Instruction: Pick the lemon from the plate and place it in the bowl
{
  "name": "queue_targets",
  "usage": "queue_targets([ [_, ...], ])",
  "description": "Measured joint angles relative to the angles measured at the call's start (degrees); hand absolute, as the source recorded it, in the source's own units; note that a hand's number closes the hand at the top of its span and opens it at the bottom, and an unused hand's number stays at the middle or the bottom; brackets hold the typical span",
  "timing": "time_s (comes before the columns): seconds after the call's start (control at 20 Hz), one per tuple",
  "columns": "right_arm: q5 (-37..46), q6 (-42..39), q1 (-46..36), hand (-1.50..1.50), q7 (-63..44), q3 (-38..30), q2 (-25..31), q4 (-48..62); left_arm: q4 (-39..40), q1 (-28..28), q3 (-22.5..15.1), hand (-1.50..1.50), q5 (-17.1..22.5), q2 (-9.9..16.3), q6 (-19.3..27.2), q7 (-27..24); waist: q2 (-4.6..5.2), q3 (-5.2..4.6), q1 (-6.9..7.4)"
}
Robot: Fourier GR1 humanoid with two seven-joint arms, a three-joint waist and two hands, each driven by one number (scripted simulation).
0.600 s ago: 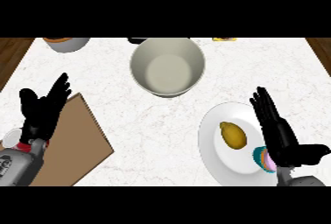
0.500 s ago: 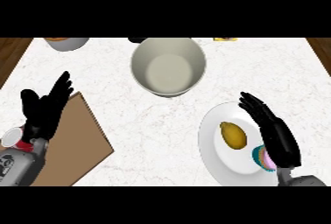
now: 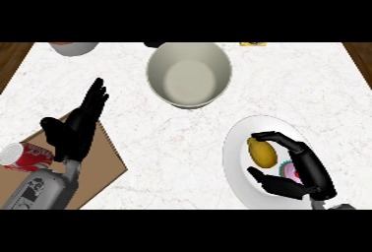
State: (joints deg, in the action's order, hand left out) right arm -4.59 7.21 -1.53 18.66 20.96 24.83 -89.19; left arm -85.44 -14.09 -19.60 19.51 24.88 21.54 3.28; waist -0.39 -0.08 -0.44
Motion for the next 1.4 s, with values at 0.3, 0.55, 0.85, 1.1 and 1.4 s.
queue_targets([
  [0.3, -1.7, -0.8, 6.9, -1.50, 11.0, -2.5, -1.0, -6.2, -0.1, 2.3, -0.7, 0.00, -1.9, -3.3, -0.3, -3.2, 0.16, 0.00, -0.12],
  [0.55, 0.5, 1.2, 7.9, -1.50, 3.4, -6.5, 2.8, -15.0, 0.5, 2.3, 0.0, 0.00, -3.0, -4.8, -1.0, -3.3, 0.23, 0.02, -0.13],
  [0.85, 1.5, -0.8, 3.8, -1.50, -13.6, -9.9, 8.6, -21.3, 0.6, 1.7, 0.7, 0.00, -4.2, -5.7, -1.6, -2.3, 0.31, 0.01, 0.25],
  [1.1, 1.7, -4.6, 0.0, -1.50, -27.1, -8.6, 11.2, -22.9, 0.2, 1.8, 1.0, 0.00, -5.1, -6.3, -2.3, -2.2, 0.36, 0.00, 0.54],
  [1.4, 3.3, -10.1, -4.0, -1.50, -35.8, -6.0, 11.7, -18.9, 0.3, 3.2, 1.7, 0.00, -6.2, -7.6, -3.2, -3.3, 0.43, 0.04, 0.75],
])
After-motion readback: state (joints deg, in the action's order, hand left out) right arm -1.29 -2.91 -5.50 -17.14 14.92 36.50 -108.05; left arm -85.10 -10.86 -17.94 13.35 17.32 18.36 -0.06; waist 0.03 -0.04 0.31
